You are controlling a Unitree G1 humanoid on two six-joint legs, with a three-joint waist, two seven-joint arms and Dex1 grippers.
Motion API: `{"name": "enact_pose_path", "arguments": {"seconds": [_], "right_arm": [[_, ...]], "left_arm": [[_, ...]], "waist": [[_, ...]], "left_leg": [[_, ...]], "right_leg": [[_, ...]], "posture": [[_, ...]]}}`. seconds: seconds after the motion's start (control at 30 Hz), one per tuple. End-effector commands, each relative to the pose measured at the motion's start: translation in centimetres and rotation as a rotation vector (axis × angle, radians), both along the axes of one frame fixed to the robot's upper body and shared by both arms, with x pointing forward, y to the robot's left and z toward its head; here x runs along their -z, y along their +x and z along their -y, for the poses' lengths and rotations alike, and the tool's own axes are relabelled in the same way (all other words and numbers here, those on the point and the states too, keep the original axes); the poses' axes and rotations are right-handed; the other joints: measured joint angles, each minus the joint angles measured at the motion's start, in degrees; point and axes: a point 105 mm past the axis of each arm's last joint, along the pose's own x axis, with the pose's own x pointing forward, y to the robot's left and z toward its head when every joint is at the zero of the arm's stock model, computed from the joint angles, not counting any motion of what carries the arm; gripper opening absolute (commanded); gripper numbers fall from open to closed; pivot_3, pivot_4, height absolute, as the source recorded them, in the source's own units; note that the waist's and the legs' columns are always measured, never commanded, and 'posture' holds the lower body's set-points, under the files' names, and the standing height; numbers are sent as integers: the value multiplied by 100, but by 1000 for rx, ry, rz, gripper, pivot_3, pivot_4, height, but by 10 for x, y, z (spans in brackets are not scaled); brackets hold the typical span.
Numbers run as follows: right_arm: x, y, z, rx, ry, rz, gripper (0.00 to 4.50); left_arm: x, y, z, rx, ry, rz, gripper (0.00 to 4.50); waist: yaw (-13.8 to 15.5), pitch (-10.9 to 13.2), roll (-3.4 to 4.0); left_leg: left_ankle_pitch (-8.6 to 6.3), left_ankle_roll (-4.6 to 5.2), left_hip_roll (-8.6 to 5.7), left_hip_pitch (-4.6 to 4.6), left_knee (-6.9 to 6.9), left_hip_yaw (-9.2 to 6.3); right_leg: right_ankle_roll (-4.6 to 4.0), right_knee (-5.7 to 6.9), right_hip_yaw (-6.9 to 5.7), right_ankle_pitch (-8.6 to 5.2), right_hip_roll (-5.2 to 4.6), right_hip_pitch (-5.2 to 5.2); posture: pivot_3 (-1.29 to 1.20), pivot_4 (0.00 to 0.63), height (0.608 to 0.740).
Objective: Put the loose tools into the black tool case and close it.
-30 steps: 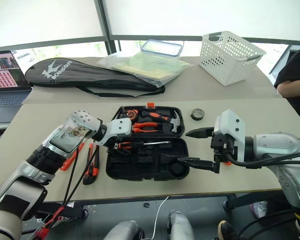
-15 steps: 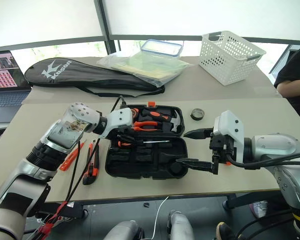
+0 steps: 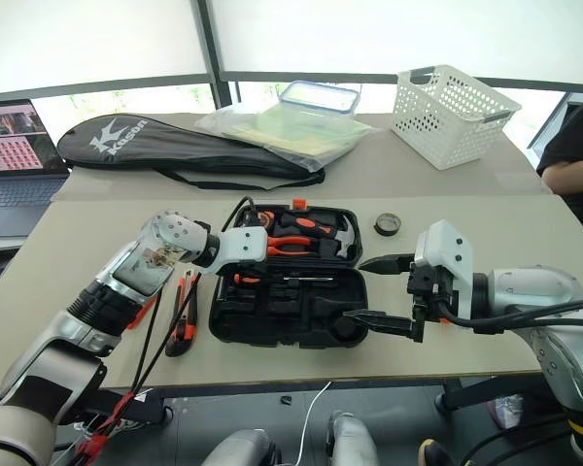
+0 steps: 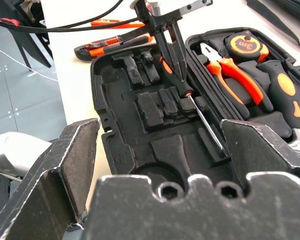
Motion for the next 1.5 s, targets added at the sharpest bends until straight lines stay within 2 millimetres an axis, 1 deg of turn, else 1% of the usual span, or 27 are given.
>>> {"name": "enact_pose_path", "arguments": {"seconds": [0.03,0.13,0.17,0.23,0.33,0.37,0.43,0.5,0.6,0.7,0.77,0.87,1.0,1.1,1.2,1.3,1.4,1.43,1.5], "right_arm": [[-13,3,21,141,21,81,4500],[-7,6,49,331,44,85,4500],[-5,4,57,380,55,80,4500],[-2,1,71,456,76,66,4500],[5,-8,93,594,113,38,4500],[7,-12,100,642,125,31,4500],[11,-18,110,709,147,17,4500],[14,-22,115,753,163,9,4500],[26,-23,121,883,186,16,4500],[38,-19,117,933,177,11,4500],[46,-13,116,963,178,2,4500],[58,0,120,1040,176,5,4500],[71,16,117,1081,219,-30,4500],[81,29,112,1102,230,-43,4500],[93,41,117,1182,198,-49,4500],[100,49,121,1245,192,-49,4500],[108,49,129,1314,170,-44,3762],[110,49,132,1343,179,-41,3392],[110,48,132,1359,205,-41,2682]], "left_arm": [[-31,-3,-17,-91,-190,-94,26],[-71,-27,-33,-60,-398,-180,737],[-81,-35,-39,-53,-448,-200,1148],[-90,-43,-48,-74,-503,-218,1674],[-100,-51,-62,-123,-585,-218,2796],[-105,-55,-64,-119,-625,-208,3010],[-111,-62,-62,-105,-681,-201,3731],[-115,-68,-59,-83,-718,-199,4455],[-112,-84,-45,9,-732,-229,4455],[-109,-92,-38,60,-725,-274,4455],[-105,-95,-34,85,-701,-300,4455],[-100,-100,-31,127,-650,-317,4455],[-96,-98,-29,143,-618,-312,4455],[-95,-95,-29,131,-615,-298,4455],[-94,-93,-29,120,-610,-278,4455],[-93,-92,-31,104,-605,-269,4455],[-93,-91,-35,88,-599,-258,4500],[-94,-91,-36,84,-599,-256,4500],[-95,-90,-38,74,-597,-252,4500]], "waist": [[-23,0,0],[-88,1,-2],[-110,1,-1],[-152,1,0],[-159,-1,3],[-158,0,4],[-155,1,3],[-152,1,3],[-158,0,3],[-175,0,4],[-180,0,4],[-190,-1,5],[-189,0,6],[-177,0,7],[-186,1,8],[-186,1,9],[-189,1,9],[-188,1,10],[-191,0,10]], "left_leg": [[0,0,0,-3,0,1],[1,-1,3,-39,2,6],[2,-3,1,-53,5,6],[2,-4,-2,-61,6,9],[2,-6,-12,-48,7,11],[2,-7,-12,-36,5,11],[1,-9,-10,-12,-1,7],[0,-11,-9,17,-9,6],[0,-14,-8,40,-28,8],[2,-23,-3,45,-37,12],[3,-24,-4,46,-37,18],[3,-24,-7,50,-37,26],[4,-24,-7,51,-38,27],[4,-23,-6,49,-42,23],[4,-22,-6,47,-42,25],[4,-22,-6,46,-44,24],[4,-22,-6,46,-46,24],[4,-22,-5,45,-46,23],[4,-22,-5,46,-48,22]], "right_leg": [[1,2,2,1,1,-4],[1,37,2,1,9,-48],[0,40,0,2,7,-67],[0,45,-8,2,12,-83],[0,40,-26,2,14,-68],[0,40,-24,2,13,-54],[0,34,-13,1,15,-29],[2,20,0,-2,16,-2],[6,8,23,-6,14,8],[-1,19,28,-12,14,2],[-5,30,28,-14,17,1],[-6,30,36,-15,21,1],[-7,30,41,-16,32,0],[-10,29,37,-18,33,-1],[-10,29,39,-18,35,-2],[-10,29,38,-18,35,-4],[-10,30,38,-18,38,-4],[-10,31,36,-18,40,-4],[-10,31,33,-18,42,-3]], "posture": [[0,150,740],[0,150,740],[0,150,740],[0,150,740],[0,150,740],[0,150,740],[0,150,740],[0,150,740],[0,150,740],[0,150,740],[0,150,740],[0,150,740],[0,150,740],[0,150,740],[0,150,740],[0,150,740],[0,150,740],[0,150,740],[0,150,740]]}}
